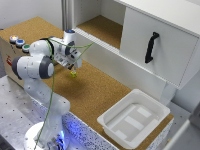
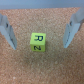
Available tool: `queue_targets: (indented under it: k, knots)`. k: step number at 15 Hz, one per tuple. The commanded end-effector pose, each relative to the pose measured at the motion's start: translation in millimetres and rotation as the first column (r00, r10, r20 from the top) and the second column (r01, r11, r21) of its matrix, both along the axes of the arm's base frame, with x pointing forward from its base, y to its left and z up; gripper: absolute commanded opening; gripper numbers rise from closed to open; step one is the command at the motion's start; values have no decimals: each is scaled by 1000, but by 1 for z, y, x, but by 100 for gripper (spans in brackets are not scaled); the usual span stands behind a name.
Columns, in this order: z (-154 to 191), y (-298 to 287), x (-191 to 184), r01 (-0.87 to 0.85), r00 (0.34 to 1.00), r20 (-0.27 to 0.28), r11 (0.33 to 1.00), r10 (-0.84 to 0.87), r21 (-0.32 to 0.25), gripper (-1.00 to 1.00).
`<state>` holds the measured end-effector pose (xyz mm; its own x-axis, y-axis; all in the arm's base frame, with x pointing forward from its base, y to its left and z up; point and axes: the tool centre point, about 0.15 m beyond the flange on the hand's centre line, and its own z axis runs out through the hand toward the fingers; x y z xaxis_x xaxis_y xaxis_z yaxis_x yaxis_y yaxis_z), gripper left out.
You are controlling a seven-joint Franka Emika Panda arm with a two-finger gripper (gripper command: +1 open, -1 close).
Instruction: Rotate the yellow block to the right
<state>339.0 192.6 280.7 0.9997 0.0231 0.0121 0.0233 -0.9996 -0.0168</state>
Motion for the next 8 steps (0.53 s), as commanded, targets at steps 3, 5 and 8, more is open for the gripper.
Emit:
queue_targets:
  k: [3,5,8]
  knots:
    - [-31,22,-1,-40,994,108,996,31,83,100]
    - [-39,29,9,-28,993,118,996,19,79,100]
    - [-41,28,22,-9,992,127,999,2,48,100]
